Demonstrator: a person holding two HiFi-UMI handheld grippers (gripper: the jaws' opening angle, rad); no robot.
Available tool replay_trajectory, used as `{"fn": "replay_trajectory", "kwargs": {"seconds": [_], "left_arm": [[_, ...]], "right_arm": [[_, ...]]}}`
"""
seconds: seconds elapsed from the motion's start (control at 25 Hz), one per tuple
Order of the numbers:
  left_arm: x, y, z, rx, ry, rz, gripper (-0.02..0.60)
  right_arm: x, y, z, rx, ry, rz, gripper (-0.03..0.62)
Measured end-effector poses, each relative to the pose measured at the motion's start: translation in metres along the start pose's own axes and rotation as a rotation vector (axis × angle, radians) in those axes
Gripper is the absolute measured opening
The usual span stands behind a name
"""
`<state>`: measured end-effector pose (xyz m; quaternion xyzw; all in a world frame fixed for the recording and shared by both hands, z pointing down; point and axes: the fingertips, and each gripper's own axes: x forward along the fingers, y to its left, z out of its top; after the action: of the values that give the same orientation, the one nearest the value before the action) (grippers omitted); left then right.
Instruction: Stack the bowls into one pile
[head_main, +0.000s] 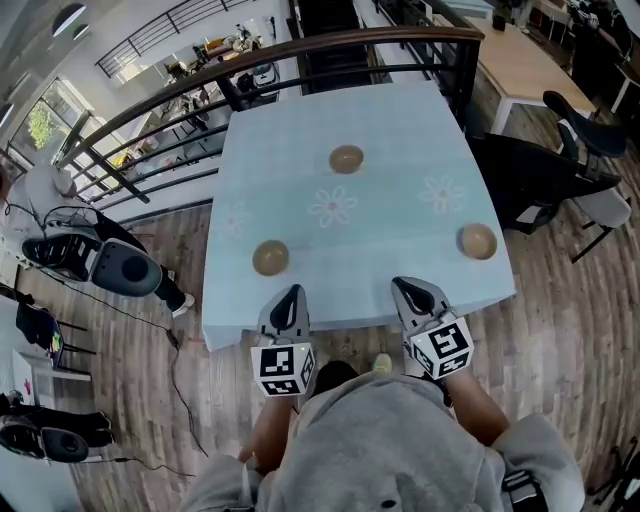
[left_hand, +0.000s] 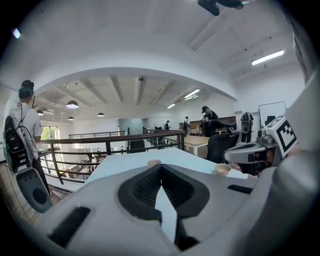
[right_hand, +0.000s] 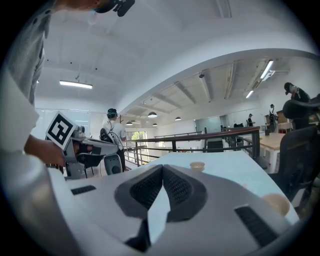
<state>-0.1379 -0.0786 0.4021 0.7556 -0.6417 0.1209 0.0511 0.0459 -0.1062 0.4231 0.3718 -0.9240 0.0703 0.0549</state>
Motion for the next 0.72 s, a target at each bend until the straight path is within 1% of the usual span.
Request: {"fn": "replay_trajectory", "kwargs": {"seconds": [0.2, 0.4, 0.72], "left_arm": [[-0.004, 0.005, 0.004, 0.015, -0.007, 0.029, 0.02], [-0.004, 0.029, -0.007, 0.015, 0.014, 0.058, 0.02], [0.028, 0.053, -0.03, 0.021, 0.061, 0.079, 0.02]], "right_arm": [[0.004, -0.004, -0.007, -0.001, 0.008, 0.012, 0.027], [0.016, 0.004, -0.007, 0.002, 0.015, 0.015, 0.028], [0.037, -0.006, -0.014, 0.014, 0.054, 0.015, 0.028]]}}
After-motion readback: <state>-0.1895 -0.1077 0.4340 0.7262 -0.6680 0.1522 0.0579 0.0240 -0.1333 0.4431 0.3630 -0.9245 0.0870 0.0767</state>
